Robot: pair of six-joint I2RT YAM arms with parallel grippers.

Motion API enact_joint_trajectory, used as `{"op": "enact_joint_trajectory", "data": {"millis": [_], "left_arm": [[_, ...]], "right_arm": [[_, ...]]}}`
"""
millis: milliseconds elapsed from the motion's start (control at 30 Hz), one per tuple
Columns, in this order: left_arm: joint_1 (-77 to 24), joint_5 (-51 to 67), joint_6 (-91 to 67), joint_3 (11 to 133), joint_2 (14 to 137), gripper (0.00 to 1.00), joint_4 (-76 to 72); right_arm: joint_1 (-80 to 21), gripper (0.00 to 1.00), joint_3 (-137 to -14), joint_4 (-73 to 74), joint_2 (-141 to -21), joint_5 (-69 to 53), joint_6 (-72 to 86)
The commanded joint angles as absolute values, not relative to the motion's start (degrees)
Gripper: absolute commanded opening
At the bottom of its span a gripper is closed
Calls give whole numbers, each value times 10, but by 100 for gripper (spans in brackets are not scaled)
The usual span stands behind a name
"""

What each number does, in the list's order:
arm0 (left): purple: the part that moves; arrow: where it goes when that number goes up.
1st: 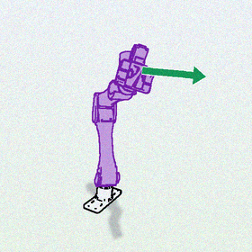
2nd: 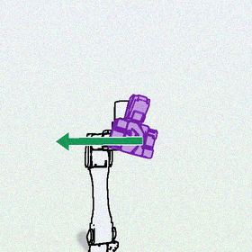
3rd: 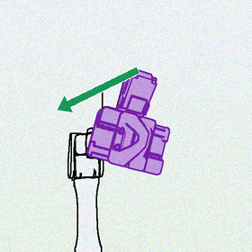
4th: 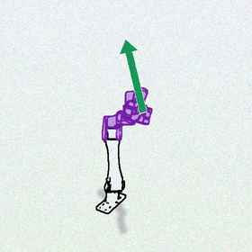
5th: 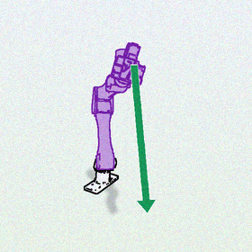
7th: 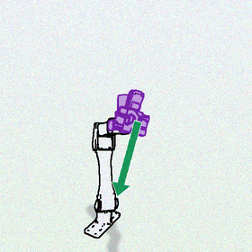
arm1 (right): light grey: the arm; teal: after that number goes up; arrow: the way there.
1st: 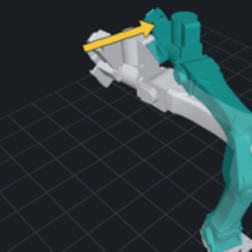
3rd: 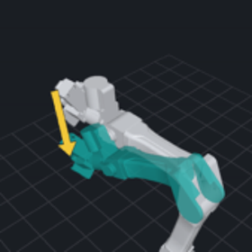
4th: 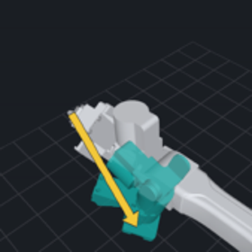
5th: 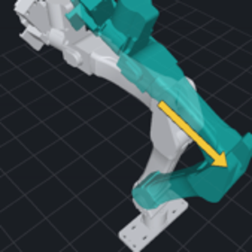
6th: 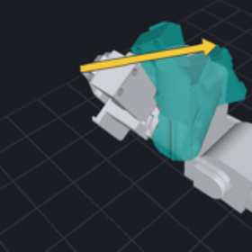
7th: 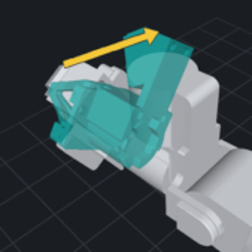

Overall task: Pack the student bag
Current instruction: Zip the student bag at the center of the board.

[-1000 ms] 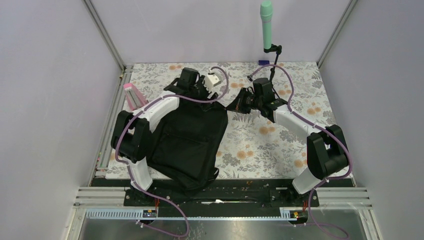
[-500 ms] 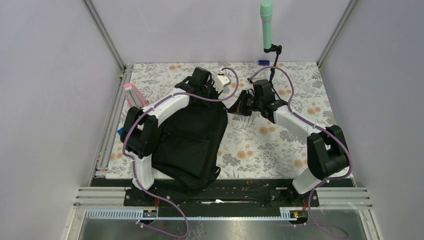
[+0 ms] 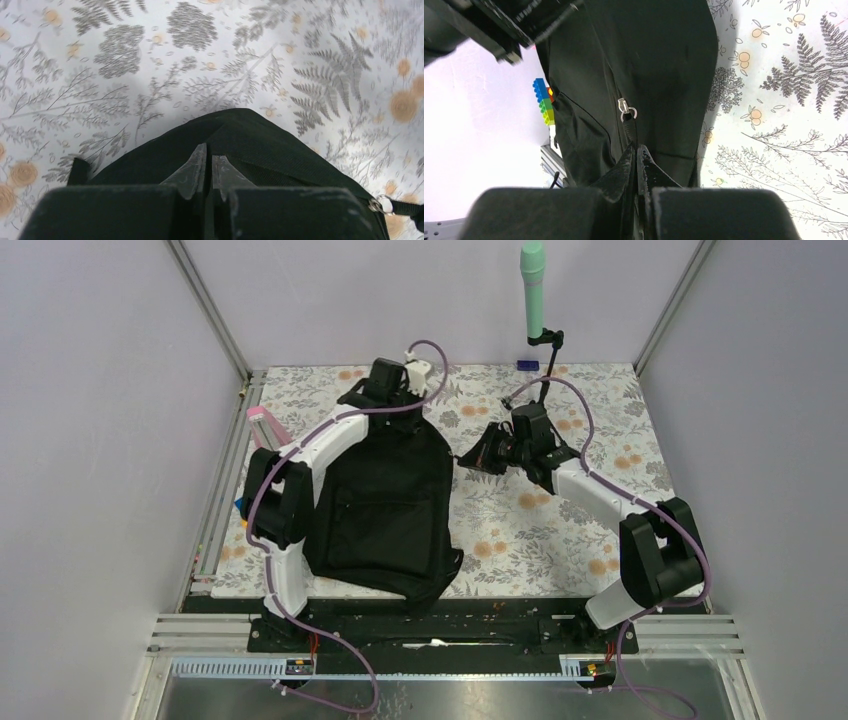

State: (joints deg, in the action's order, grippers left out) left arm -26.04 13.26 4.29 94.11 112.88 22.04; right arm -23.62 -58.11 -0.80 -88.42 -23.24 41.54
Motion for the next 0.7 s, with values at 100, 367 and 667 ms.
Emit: {"op": "enact_joint_trajectory", "data": {"millis": [100, 367, 667], "left_arm": [[-153, 76, -102, 921, 1098, 0, 87], [-138, 28, -82, 938, 1092, 0, 111], [-114, 3, -86, 967, 1099, 0, 126]], "right_arm": [[-246, 0, -540, -46, -855, -253, 446], [-288, 0, -505, -54, -837, -240, 455], [-342, 0, -461, -60, -805, -211, 468]]}}
